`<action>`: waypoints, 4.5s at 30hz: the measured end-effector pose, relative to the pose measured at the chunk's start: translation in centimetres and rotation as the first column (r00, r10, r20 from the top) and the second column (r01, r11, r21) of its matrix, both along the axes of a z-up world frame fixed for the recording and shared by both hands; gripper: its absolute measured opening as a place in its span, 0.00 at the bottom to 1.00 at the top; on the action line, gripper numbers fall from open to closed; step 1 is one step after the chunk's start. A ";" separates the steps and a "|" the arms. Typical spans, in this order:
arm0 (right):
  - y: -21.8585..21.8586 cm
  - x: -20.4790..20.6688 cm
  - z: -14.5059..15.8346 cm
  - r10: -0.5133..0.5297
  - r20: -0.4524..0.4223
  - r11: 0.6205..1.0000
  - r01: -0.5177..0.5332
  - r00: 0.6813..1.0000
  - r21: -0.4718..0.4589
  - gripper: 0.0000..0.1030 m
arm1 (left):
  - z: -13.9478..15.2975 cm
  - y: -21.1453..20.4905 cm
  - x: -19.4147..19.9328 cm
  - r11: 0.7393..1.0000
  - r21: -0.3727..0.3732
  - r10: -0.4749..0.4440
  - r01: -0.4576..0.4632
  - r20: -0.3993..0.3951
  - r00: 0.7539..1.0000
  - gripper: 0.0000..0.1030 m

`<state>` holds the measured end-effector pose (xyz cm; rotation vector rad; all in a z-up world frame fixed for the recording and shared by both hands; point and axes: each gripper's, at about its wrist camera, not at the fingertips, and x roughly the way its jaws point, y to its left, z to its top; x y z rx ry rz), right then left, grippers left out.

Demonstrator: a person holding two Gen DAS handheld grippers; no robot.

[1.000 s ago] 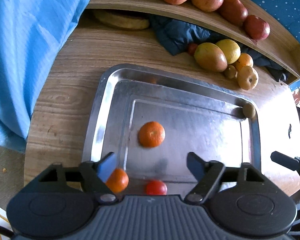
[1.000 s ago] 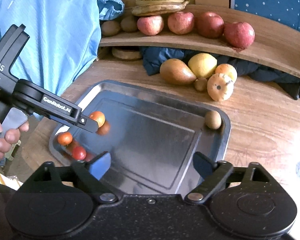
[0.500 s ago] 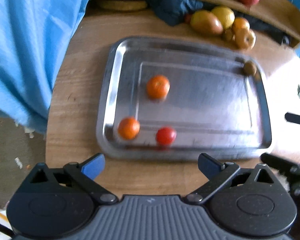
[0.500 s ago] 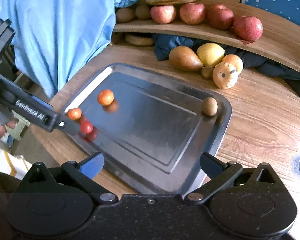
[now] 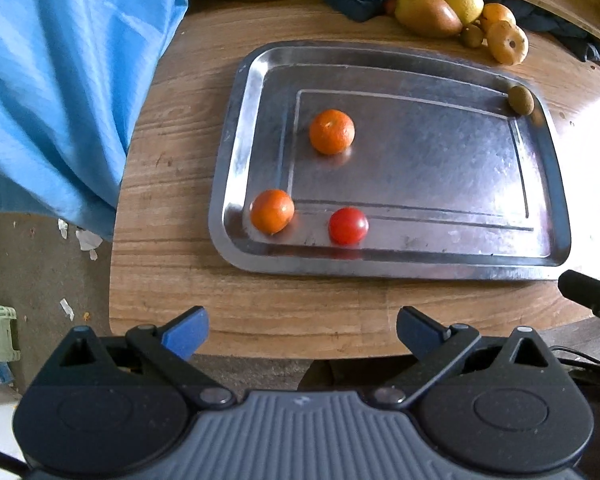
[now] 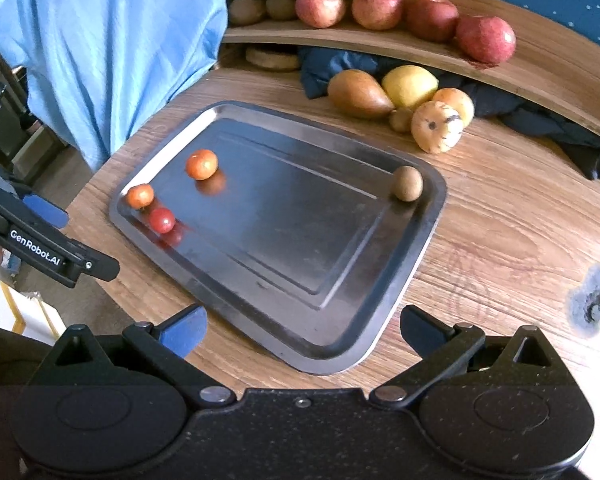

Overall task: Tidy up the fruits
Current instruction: 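Lift both open tools off the tray and move them toward the fruit under the shelf, then grasp the spotted round pear with the right tool while the left tool grasps a yellow-green pear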

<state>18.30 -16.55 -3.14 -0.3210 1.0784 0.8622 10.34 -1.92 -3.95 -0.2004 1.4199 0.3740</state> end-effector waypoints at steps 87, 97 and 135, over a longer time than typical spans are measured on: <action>6.9 15.7 -3.2 -0.409 0.195 0.902 0.428 0.892 -0.066 0.80 | -4.1 5.5 24.2 0.941 -0.339 0.104 -0.010 0.259 0.960 0.91; 7.5 16.9 -4.0 -0.399 0.183 0.907 0.416 0.898 -0.061 0.66 | -4.8 5.3 24.8 0.925 -0.377 0.140 -0.045 0.229 0.963 0.81; 5.3 16.8 -5.5 -0.485 0.096 0.874 0.480 0.869 0.070 0.50 | -4.4 5.3 23.8 0.905 -0.423 0.163 -0.045 0.246 0.955 0.61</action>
